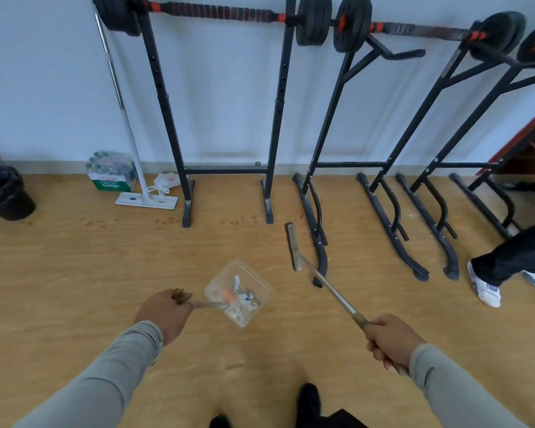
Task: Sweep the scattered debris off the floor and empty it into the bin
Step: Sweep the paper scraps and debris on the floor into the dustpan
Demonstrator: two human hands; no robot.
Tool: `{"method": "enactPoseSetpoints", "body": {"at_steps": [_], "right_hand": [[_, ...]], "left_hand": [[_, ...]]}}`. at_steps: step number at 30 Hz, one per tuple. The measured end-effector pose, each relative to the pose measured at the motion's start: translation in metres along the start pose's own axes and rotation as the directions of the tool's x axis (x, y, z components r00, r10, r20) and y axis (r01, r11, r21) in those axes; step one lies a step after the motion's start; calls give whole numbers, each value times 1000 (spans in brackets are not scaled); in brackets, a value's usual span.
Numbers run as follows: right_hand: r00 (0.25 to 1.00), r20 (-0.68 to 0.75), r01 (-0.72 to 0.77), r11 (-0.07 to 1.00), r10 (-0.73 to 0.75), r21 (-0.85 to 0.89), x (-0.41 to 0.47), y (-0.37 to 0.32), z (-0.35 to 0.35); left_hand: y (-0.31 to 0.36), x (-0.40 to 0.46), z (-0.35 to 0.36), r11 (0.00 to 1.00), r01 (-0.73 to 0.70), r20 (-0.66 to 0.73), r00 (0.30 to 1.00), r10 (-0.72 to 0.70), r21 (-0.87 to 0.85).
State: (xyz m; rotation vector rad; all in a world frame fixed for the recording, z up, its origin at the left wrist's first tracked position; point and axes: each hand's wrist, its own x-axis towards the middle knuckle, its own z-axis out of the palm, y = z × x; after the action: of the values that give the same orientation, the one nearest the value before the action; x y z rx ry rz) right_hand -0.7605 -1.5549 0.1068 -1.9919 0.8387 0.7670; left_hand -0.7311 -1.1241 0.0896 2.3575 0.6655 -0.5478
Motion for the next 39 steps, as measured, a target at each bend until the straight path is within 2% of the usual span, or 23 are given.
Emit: {"method": "enactPoseSetpoints", "body": {"at_steps": [7, 11, 18, 25, 33, 37, 39], "right_hand": [[992, 90, -89, 995, 86, 37, 36, 6, -52], [994, 73, -85, 996, 86, -17, 65, 16, -94], [995, -40, -100, 991, 96, -92, 103, 27, -150], [985, -99, -156, 977, 143, -144, 161, 31, -177], [992, -82, -124, 913, 100, -388, 296, -23, -202], [998, -26, -60, 801, 56, -595, 353, -25, -205], [999, -17, -48, 703, 51, -710, 356, -14, -210]], "left_hand": [[54, -17, 17, 999, 20, -87, 996, -24, -47], [94, -24, 36, 998, 40, -94, 995, -44, -53], [146, -16, 81, 999, 31, -57, 998, -32, -11], [169, 10, 122, 1000, 30, 75, 997, -30, -6], [220, 5, 173, 985, 159, 152, 977, -146, -74], [242, 22, 203, 978, 206, 170, 965, -197, -34], [248, 27, 214, 980, 201, 181, 963, -197, 0]]}}
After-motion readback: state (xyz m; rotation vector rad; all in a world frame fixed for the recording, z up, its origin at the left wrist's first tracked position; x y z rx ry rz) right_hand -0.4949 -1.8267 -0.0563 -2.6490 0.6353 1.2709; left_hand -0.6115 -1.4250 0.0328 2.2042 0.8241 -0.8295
